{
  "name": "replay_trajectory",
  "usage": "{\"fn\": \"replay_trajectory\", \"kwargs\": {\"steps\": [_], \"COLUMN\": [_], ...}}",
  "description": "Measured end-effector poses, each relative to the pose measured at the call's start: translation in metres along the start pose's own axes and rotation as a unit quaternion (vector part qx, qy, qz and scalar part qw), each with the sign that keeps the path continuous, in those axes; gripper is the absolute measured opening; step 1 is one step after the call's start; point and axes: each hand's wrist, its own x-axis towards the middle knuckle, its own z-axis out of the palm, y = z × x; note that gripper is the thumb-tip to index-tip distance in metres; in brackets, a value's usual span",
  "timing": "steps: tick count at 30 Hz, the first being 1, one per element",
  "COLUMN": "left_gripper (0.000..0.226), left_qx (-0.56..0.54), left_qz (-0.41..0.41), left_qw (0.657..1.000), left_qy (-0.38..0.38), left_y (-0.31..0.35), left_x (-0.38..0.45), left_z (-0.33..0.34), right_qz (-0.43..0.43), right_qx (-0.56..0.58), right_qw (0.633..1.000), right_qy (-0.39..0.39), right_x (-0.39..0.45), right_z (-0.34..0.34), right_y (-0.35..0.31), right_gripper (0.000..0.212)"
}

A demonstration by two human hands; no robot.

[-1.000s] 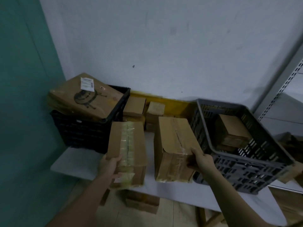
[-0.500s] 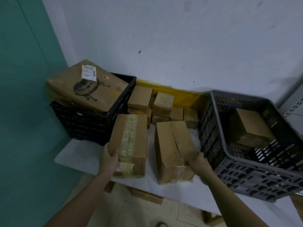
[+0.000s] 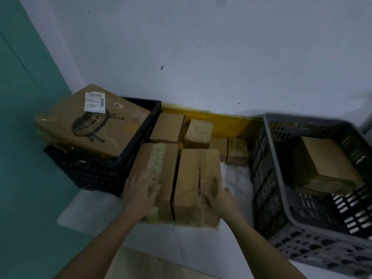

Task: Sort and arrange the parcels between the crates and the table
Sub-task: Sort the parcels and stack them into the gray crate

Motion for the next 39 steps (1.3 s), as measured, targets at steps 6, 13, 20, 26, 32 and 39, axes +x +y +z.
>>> {"fn": "replay_trajectory", "kwargs": {"steps": [6, 13, 20, 26, 32, 39], "left_gripper": [0.083, 0.085, 0.085, 0.074, 0.051, 0.063], "left_qx": [0.089, 0.092, 0.066, 0.045, 0.034, 0.022], "left_qz": [0.032, 0.070, 0.086, 0.067, 0.062, 0.091], "left_qw": [0.990, 0.991, 0.992, 0.986, 0.975, 0.977], "left_qy": [-0.103, -0.074, -0.060, -0.149, -0.212, -0.190], "left_y": [0.010, -0.014, -0.017, -0.010, 0.012, 0.068], "left_x": [0.025, 0.039, 0.039, 0.043, 0.052, 0.061], "left_z": [0.014, 0.009, 0.010, -0.006, -0.026, -0.055], "right_qz": [-0.033, -0.015, 0.025, 0.036, 0.000, -0.033], "right_qx": [0.017, 0.058, 0.091, -0.011, -0.092, -0.098], "right_qw": [0.999, 0.998, 0.995, 0.999, 0.991, 0.984], "right_qy": [-0.040, -0.025, -0.039, -0.020, 0.099, 0.145], "right_x": [0.030, 0.034, 0.038, 0.025, 0.000, -0.048], "right_z": [0.004, 0.025, 0.023, 0.017, 0.002, -0.061], "right_y": [-0.002, -0.017, -0.026, -0.037, -0.040, -0.045], "right_gripper": [0.079, 0.080, 0.083, 0.081, 0.067, 0.056]}}
